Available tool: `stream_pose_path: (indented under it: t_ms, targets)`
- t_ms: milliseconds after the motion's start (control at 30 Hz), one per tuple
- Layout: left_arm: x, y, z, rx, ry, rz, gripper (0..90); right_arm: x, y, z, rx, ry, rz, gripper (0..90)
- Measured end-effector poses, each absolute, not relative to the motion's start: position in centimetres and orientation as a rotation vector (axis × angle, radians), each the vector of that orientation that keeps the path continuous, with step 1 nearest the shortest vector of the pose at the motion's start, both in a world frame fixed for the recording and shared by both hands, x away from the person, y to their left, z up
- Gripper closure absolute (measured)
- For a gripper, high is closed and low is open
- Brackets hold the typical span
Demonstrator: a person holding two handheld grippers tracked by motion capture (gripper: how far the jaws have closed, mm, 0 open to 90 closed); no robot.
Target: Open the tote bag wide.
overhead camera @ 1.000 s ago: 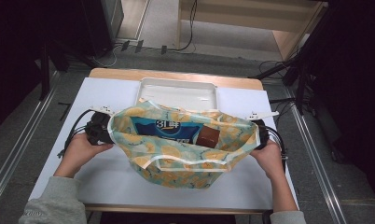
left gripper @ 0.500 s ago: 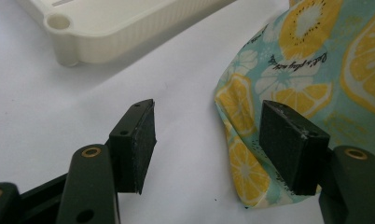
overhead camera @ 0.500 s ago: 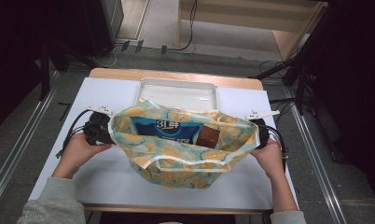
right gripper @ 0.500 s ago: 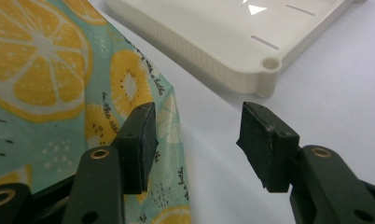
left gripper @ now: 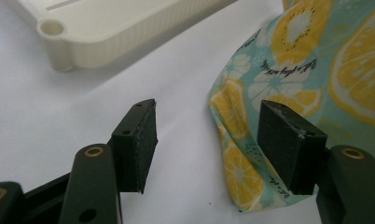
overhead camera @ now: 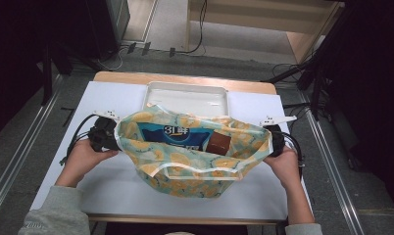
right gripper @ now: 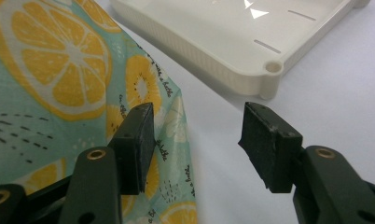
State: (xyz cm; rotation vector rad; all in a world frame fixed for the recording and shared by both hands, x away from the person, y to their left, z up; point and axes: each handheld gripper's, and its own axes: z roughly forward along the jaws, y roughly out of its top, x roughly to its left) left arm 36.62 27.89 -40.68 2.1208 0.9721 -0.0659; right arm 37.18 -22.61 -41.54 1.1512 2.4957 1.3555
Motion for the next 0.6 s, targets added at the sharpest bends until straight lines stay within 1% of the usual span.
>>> stream_pose_path:
  t_ms: [167,400,433,533,600]
  targets:
    - [36.6,27.7,-40.7,2.144,0.968,-0.087,41.0,36.7,-22.5,-41.3,1.119,2.505,1.304,44.6]
    - [36.9,27.5,-40.4,2.143,0.965,-0.098,43.6,36.7,-22.6,-40.7,1.101,2.513,1.327,46.0]
    - [37.0,27.6,-40.2,2.144,0.970,-0.096,45.8,36.7,-22.7,-40.4,1.120,2.510,1.342,46.1]
    - [37.2,27.5,-39.5,2.131,0.954,-0.110,47.1,36.7,-22.9,-40.0,1.124,2.513,1.353,46.1]
    - [37.2,27.5,-39.1,2.131,0.949,-0.110,48.5,36.6,-23.2,-39.1,1.117,2.514,1.394,46.2]
